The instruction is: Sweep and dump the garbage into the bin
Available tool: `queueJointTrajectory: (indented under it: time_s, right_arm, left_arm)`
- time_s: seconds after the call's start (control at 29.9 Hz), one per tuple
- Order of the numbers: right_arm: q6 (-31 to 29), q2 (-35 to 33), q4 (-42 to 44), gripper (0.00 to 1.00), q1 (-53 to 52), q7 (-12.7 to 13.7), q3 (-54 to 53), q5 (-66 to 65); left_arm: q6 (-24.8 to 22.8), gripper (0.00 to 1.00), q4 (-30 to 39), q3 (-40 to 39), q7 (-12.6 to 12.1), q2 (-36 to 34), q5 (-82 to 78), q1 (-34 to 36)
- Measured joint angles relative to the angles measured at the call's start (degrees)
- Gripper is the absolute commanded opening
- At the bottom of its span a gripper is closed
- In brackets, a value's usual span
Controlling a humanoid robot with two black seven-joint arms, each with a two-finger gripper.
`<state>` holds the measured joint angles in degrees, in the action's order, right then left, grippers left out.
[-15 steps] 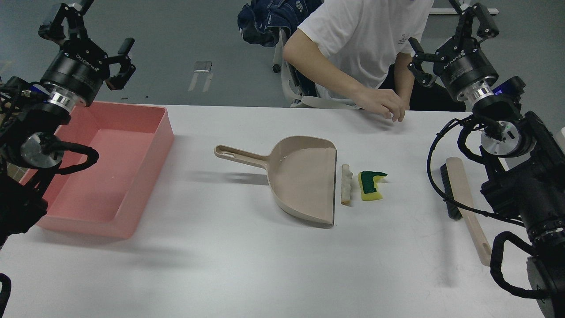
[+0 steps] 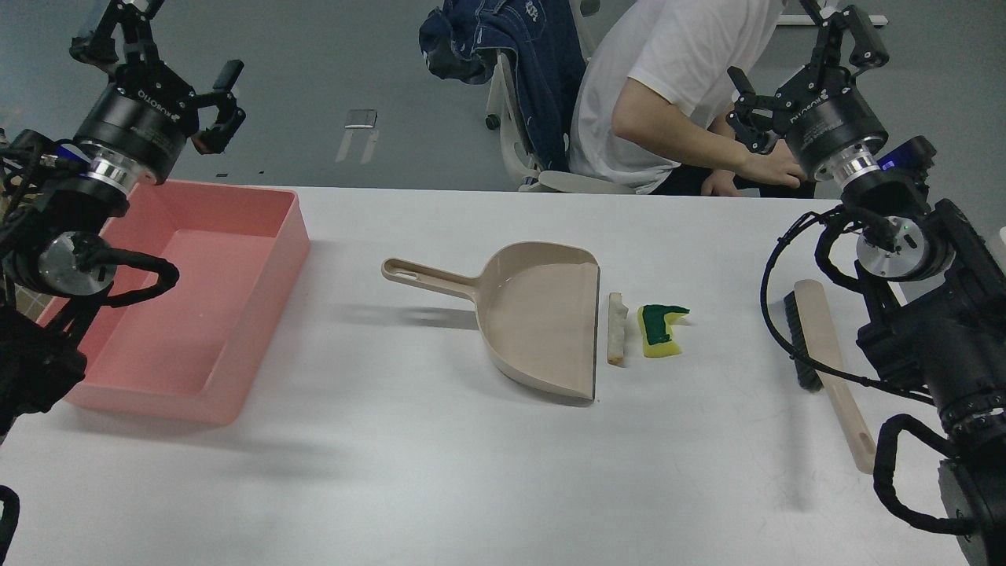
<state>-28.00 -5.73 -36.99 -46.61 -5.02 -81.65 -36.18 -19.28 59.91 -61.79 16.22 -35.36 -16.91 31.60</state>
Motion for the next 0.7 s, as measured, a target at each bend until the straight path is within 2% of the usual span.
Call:
queueJointTrajectory:
  time_s: [0.1,0.27,0.4,0.5,0.6,0.7]
  right_arm:
    - [0.0,-0.32,-0.08,1.0,0.02,-0.01,-0.05,-0.01]
    - [0.0,-1.33,-0.19,1.0,0.07,-0.07,-0.18,0.0]
    - [0.0,-1.55,-0.2,1.0,0.14,-0.07,-0.19,0.01]
    - [0.0,-1.63,-0.2,1.0,0.19,-0.07,-0.22,0.04]
    - [0.0,-1.87,-0.2,1.0,0.26,-0.07,-0.26,0.05]
    - [0.0,-1.92,-0.21,1.0,0.29,-0.07,-0.27,0.05]
  left_arm:
    - [0.03,0.98,3.6,0.77,0.0,-2.06,-0.06,-0.6]
    - [0.13,0.98,14.64,2.77,-0.37,-7.61,-0.2,-5.39]
    - [1.17,0.98,26.25,5.69,-0.4,-15.47,-0.63,-10.98]
    - [1.83,0.97,31.71,7.41,-0.06,-20.42,-1.09,-15.23]
    - [1.89,0.97,35.1,8.25,0.02,-21.5,-3.93,-19.4]
    - [2.62,0.97,36.63,9.4,0.06,-19.02,-9.98,-22.94]
